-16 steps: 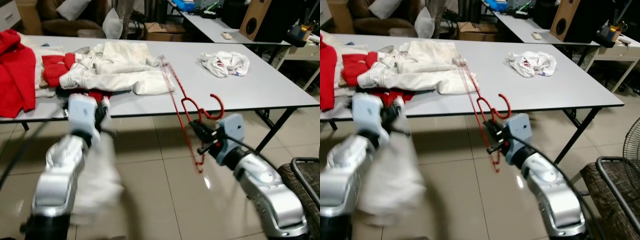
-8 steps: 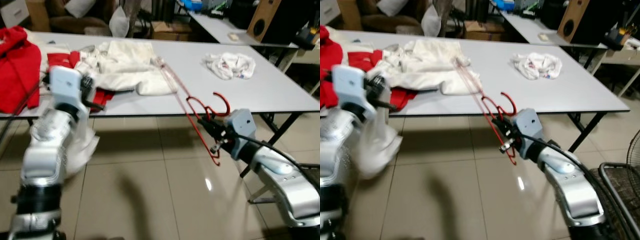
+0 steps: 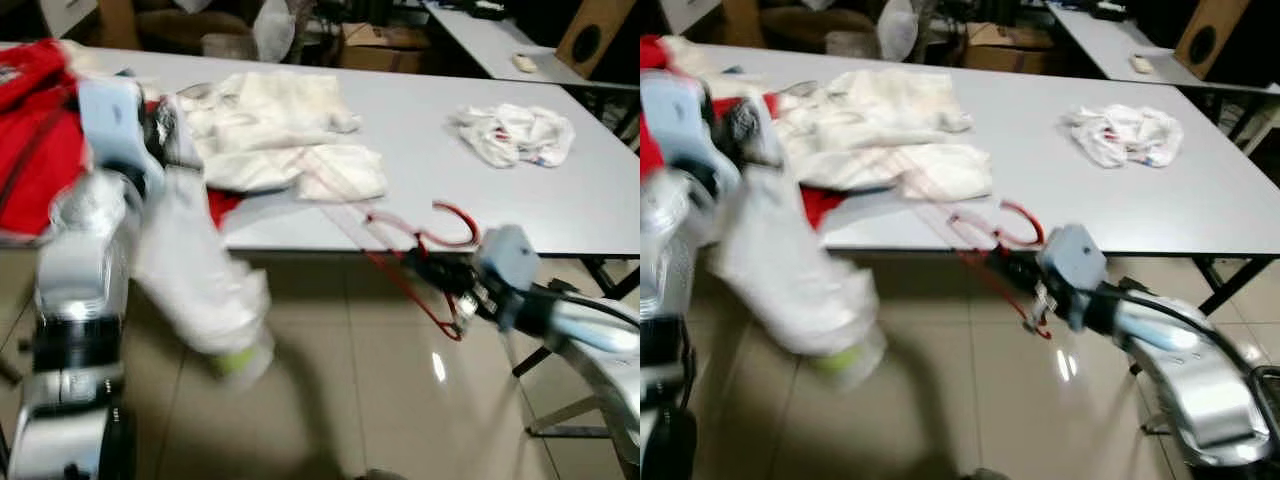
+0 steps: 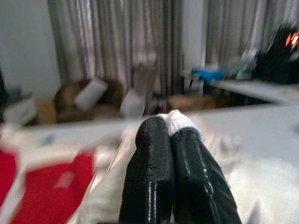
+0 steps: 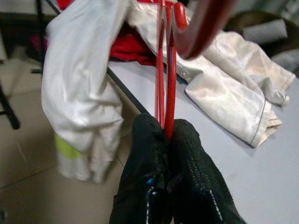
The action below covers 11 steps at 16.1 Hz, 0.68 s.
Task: Hang hanger
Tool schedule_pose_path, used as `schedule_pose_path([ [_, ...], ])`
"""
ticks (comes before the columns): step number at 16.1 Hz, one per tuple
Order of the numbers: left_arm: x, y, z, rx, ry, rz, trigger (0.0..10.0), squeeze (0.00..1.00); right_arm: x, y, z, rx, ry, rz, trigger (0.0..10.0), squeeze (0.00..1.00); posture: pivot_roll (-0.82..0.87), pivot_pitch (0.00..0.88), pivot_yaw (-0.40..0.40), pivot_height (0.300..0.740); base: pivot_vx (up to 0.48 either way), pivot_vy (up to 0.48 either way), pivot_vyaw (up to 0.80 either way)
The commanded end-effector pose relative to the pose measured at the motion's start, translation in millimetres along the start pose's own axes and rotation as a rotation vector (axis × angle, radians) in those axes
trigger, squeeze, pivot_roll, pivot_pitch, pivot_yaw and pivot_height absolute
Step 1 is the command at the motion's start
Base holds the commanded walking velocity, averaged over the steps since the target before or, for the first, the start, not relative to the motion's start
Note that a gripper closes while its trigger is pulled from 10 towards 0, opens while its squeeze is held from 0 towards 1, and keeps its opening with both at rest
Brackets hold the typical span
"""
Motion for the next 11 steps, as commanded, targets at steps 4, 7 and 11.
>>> schedule_pose_path([
  [4,36,9.8,0.6,-0.037,0.004,-0.096,10.0,0.0,5,-0.1,-8.4,-0.021,-0.034,-0.003,10.0,0.0,-0.01,0.0,-0.046,0.74,0.368,0.0,0.4],
  [7,61,19.5,4.1,-0.066,0.034,-0.15,10.0,0.0,13,1.0,-2.5,0.063,0.026,-0.039,10.0,0.0,0.01,0.0,-0.051,0.74,0.368,0.0,0.27],
  [11,90,36.1,6.0,-0.129,0.078,-0.194,10.0,0.0,34,-1.8,19.2,0.299,0.081,-0.138,10.0,0.0,0.02,0.0,-0.068,0.74,0.367,0.0,0.0],
])
Point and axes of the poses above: a point about 5 cm out from each wrist's last joint towards the gripper, its own y axis pointing out of the wrist towards the gripper, its own x axis along the axis of the wrist's last joint, z = x × y, the point moved 4 cm from there along y, pointing out of the wrist towards the gripper, and after that the axes turned 7 degrees about -y, right-handed, at the moved point
